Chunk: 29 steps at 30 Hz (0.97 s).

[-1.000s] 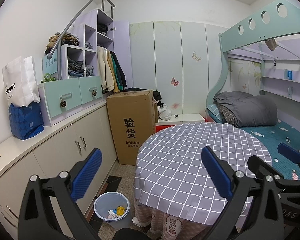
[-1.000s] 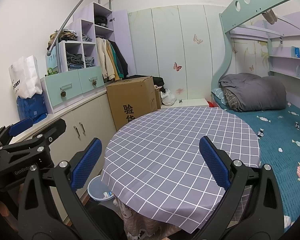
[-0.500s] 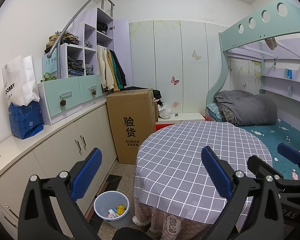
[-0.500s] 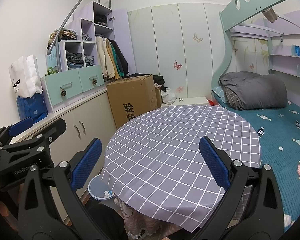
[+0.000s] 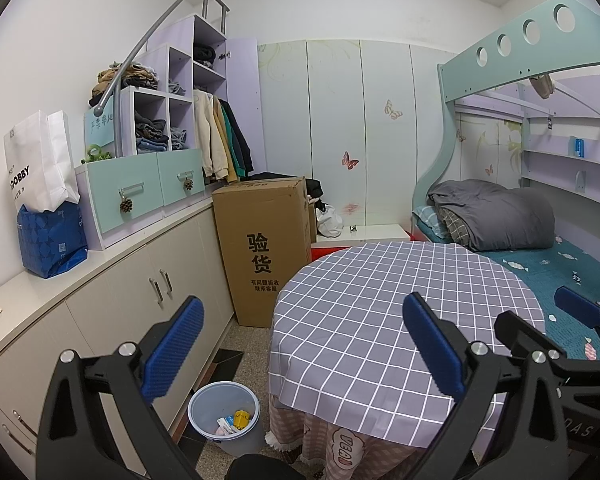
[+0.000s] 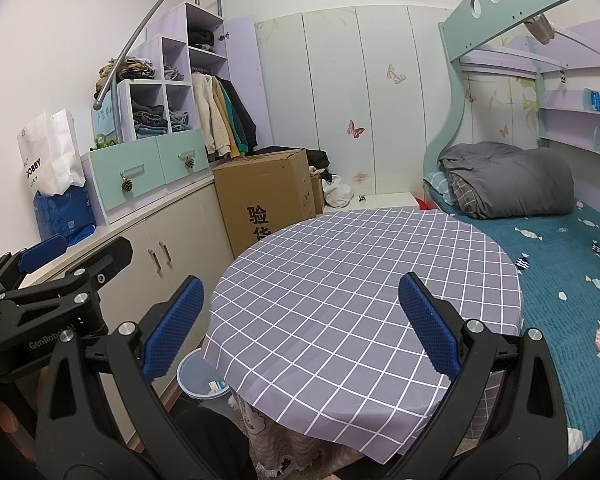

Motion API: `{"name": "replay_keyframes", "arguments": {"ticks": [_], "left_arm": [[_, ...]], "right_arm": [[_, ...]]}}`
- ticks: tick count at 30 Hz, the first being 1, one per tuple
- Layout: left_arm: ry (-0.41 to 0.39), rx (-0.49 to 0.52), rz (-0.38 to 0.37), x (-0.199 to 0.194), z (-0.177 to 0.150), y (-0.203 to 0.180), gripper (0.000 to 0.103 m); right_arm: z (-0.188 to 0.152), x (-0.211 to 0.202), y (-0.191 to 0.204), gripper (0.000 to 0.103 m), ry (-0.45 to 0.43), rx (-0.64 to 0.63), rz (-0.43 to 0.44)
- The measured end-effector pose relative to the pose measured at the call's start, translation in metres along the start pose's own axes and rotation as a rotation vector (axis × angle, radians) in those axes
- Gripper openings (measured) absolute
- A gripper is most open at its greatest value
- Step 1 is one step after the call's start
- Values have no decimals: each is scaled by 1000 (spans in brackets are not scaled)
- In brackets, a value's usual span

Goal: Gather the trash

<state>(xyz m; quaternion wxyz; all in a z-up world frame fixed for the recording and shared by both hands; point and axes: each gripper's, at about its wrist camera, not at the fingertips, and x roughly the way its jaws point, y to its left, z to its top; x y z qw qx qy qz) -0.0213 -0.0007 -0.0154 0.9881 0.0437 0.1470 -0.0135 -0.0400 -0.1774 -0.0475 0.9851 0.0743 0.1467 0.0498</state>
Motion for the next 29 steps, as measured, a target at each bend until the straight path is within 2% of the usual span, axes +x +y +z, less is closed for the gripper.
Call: {"name": "replay_keyframes", "arguments": {"ticks": [21, 29], "left_arm": [[17, 2, 4, 7, -3, 6, 98], [114, -17, -10, 39, -11, 6, 98]], "right_arm": [[0, 2, -1, 96, 5, 1, 3], [-9, 30, -13, 96, 62, 12, -1]]}}
